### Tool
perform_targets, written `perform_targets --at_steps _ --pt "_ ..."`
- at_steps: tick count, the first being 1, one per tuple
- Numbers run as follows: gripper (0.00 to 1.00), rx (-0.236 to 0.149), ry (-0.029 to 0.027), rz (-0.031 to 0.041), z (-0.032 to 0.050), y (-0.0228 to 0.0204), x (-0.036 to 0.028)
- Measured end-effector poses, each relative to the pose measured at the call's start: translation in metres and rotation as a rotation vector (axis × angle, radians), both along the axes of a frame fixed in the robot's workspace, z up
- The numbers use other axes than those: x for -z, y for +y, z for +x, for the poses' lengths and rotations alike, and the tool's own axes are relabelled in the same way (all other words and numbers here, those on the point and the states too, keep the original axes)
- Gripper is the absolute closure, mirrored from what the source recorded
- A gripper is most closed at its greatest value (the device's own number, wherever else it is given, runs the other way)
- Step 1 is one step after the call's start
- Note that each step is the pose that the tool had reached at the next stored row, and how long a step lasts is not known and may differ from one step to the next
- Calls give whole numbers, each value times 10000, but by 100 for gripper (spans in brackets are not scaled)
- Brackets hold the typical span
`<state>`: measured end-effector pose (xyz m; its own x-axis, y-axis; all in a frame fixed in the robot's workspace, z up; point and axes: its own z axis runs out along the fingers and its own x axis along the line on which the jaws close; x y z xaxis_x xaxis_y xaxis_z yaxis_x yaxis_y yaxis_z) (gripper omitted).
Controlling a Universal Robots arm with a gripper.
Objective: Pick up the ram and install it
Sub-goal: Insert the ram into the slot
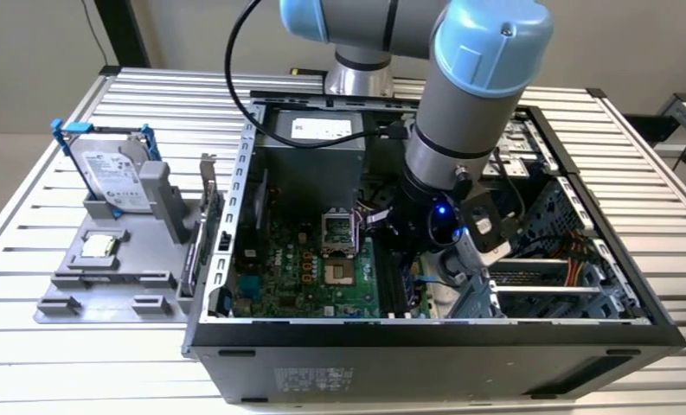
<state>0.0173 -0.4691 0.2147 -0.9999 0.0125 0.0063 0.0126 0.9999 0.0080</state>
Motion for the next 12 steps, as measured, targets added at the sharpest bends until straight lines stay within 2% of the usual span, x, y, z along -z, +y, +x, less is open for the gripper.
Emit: perform_targets --at_steps 12 --pt "100 63 0 -2 -12 0 0"
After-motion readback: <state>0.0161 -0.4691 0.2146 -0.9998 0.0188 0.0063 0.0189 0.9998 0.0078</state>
